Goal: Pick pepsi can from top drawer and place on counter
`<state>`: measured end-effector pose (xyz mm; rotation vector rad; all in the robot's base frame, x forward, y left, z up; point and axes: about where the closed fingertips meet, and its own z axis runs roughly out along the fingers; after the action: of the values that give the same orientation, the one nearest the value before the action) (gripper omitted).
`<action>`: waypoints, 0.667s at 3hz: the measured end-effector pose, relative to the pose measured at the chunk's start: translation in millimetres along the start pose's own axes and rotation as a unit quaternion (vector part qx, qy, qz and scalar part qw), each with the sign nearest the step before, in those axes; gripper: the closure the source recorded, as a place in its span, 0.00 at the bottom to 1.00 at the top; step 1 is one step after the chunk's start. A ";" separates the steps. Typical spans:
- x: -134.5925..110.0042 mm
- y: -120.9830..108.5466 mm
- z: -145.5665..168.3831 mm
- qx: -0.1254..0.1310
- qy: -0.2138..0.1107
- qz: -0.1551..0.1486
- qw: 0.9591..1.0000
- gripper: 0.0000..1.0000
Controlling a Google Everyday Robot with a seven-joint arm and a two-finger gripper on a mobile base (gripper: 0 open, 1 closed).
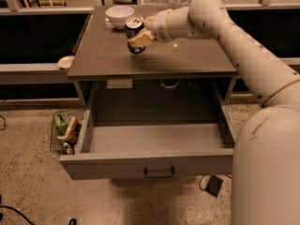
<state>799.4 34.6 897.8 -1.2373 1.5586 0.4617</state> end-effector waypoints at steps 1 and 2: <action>10.9 -2.6 8.8 -0.001 0.018 0.055 0.998 1.00; 21.5 -5.7 12.2 -0.001 0.023 0.102 0.995 0.86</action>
Offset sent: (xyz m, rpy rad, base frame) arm 0.0200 -0.0151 -0.0296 0.1086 0.2777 -0.1481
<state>811.9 31.9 875.8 -1.1024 1.7335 0.5693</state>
